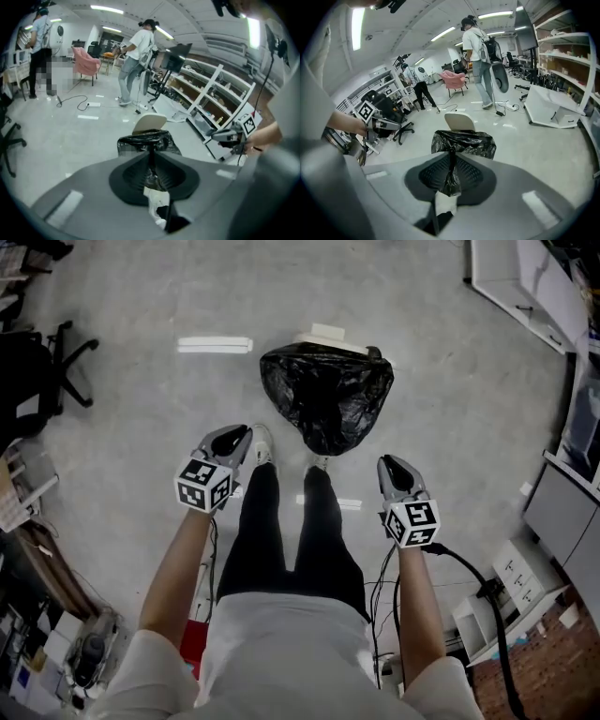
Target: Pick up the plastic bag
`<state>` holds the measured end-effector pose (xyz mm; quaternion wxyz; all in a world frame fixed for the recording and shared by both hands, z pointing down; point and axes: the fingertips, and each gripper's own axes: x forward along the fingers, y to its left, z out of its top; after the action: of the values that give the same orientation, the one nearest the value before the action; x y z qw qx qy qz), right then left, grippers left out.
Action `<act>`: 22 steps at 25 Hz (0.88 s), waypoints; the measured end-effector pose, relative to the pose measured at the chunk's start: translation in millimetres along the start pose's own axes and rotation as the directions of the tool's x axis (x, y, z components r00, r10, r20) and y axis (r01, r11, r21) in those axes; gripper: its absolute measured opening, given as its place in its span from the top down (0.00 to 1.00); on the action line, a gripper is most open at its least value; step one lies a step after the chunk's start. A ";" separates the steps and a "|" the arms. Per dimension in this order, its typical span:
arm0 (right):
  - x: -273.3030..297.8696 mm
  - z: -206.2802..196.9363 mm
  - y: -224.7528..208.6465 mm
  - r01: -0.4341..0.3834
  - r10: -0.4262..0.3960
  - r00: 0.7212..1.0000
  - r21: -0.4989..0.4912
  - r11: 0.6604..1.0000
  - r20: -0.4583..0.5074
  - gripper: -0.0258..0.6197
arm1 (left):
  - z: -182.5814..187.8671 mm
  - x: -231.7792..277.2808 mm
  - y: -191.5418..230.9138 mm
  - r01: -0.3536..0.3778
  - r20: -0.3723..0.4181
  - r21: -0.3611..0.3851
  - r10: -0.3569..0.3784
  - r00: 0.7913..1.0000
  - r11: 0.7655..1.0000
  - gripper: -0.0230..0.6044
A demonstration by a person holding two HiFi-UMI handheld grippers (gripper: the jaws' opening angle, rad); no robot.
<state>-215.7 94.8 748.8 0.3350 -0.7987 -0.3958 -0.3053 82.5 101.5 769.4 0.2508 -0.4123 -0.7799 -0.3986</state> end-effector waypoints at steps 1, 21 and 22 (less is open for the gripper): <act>12.7 -4.3 -5.2 -0.005 0.005 1.000 0.003 1.000 -0.007 0.89 | -6.4 14.9 8.6 -0.005 -0.012 -0.018 0.005 1.000 1.000 0.89; 218.0 -114.7 -143.2 -0.027 0.076 0.994 0.496 0.868 -0.079 0.35 | -105.2 225.5 86.0 0.197 -0.001 -0.596 -0.246 0.969 0.779 0.23; 224.4 -118.8 -143.0 -0.042 0.098 0.991 0.509 0.860 -0.085 0.35 | -109.2 232.0 86.7 0.184 -0.017 -0.581 -0.239 0.971 0.793 0.23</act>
<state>-249.4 164.6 1029.7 0.5644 -0.6791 -0.4139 -0.2213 38.5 143.5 1033.2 0.1033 -0.3605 -0.6522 -0.6588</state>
